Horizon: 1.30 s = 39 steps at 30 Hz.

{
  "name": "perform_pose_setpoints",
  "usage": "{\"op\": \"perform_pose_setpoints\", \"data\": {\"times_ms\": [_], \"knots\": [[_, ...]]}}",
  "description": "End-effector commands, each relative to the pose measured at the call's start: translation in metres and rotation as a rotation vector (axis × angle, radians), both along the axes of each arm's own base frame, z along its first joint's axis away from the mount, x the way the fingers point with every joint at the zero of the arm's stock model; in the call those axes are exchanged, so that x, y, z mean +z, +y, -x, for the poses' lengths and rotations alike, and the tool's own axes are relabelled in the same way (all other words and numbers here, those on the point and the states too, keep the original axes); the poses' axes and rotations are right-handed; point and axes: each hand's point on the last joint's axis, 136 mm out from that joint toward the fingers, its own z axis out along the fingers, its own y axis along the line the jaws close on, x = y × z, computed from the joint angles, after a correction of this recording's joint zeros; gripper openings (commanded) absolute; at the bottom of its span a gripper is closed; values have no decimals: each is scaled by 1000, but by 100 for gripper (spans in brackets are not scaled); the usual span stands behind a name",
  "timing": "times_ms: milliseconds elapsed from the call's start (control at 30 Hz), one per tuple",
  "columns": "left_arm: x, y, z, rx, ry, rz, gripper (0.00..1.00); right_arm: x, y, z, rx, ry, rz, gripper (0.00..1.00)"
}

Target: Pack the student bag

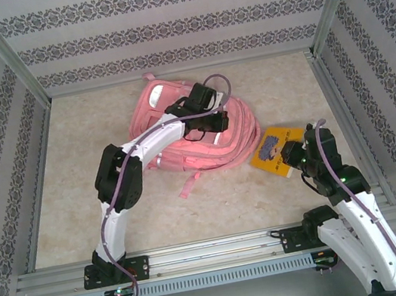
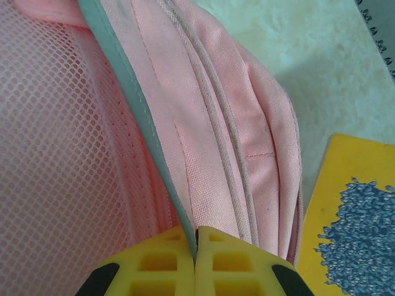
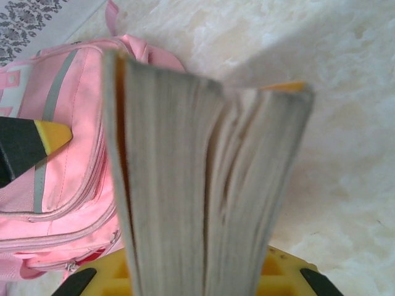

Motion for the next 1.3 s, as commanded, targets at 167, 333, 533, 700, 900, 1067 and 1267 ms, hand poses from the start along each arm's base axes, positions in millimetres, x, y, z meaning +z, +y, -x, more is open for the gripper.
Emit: {"op": "perform_pose_setpoints", "data": {"times_ms": [167,333,533,700,900,1067,1267], "knots": [[133,64,32,71,-166,130,0,66,12,-4,92,-268,-26,0],[170,92,61,74,-199,175,0,79,26,-5,136,-309,-113,0],[181,102,93,14,-187,189,0,88,53,-14,198,-299,-319,0],[185,115,110,0,-205,165,0,92,46,-8,198,-291,-240,0],[187,112,130,-72,-177,205,0,89,60,-11,207,-287,-398,0],[179,110,153,-155,-109,212,0,86,78,-27,204,-253,-644,0],[139,143,160,-101,-66,-1,20,76,92,-40,150,-192,-921,0]]}}
